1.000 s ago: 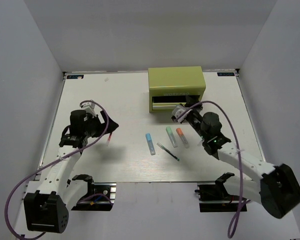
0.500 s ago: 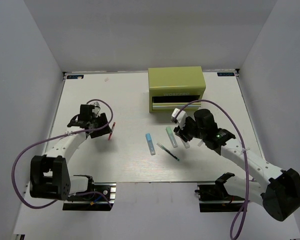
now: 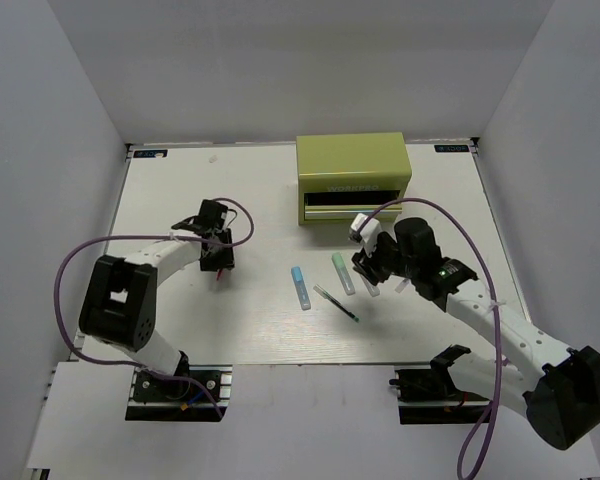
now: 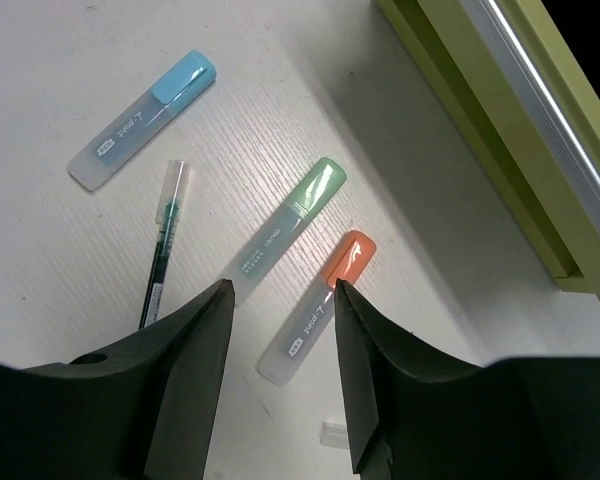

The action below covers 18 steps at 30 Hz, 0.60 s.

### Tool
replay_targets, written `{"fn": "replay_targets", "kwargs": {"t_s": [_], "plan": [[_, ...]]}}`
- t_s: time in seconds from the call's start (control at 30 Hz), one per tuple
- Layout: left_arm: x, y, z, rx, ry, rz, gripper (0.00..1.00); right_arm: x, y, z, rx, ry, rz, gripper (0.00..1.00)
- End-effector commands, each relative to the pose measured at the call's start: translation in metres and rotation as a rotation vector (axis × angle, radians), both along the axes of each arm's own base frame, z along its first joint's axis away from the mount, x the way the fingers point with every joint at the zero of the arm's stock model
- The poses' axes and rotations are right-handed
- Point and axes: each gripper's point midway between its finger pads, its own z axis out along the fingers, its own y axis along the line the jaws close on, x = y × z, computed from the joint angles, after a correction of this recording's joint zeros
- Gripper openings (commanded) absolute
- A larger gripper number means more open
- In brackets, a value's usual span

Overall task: Sort the stationery into containers
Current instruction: Pick up the pen from the center of the board.

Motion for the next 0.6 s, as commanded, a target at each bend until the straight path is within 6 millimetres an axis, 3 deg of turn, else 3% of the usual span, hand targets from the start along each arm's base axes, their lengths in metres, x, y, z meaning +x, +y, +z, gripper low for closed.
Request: {"fn": "replay_targets", "kwargs": {"t_s": [0.0, 0.13, 0.2, 0.27, 0.3, 0.4, 0.5, 0.57], "plan": [[-0.002, 0.017, -0.004, 0.138, 0.026, 0.061, 0.49, 0.000, -0.004, 0.003, 0.026, 0.005, -0.027, 0.51], [-0.002, 0.018, -0.014, 0.187, 0.046, 0.066, 0.45, 0.000, -0.007, 0.001, 0.031, 0.010, -0.039, 0.51], [0.000, 0.017, -0.015, 0.188, 0.049, 0.066, 0.37, 0.000, -0.009, 0.001, 0.035, 0.010, -0.045, 0.51], [0.001, 0.012, -0.017, 0.182, 0.057, 0.052, 0.28, -0.001, -0.011, 0.000, 0.040, 0.017, -0.053, 0.51], [-0.001, 0.011, -0.022, 0.178, 0.073, 0.047, 0.18, -0.002, -0.010, 0.000, 0.045, 0.018, -0.051, 0.52], [-0.002, -0.001, -0.022, 0.151, 0.073, 0.006, 0.00, -0.004, -0.012, -0.003, 0.049, 0.028, -0.057, 0.59], [0.003, -0.024, -0.004, 0.070, 0.012, -0.075, 0.00, -0.008, -0.015, -0.008, 0.043, 0.045, -0.049, 0.68], [0.009, -0.043, 0.034, 0.000, -0.107, -0.162, 0.00, -0.009, -0.015, -0.009, 0.045, 0.046, -0.046, 0.70]]}}
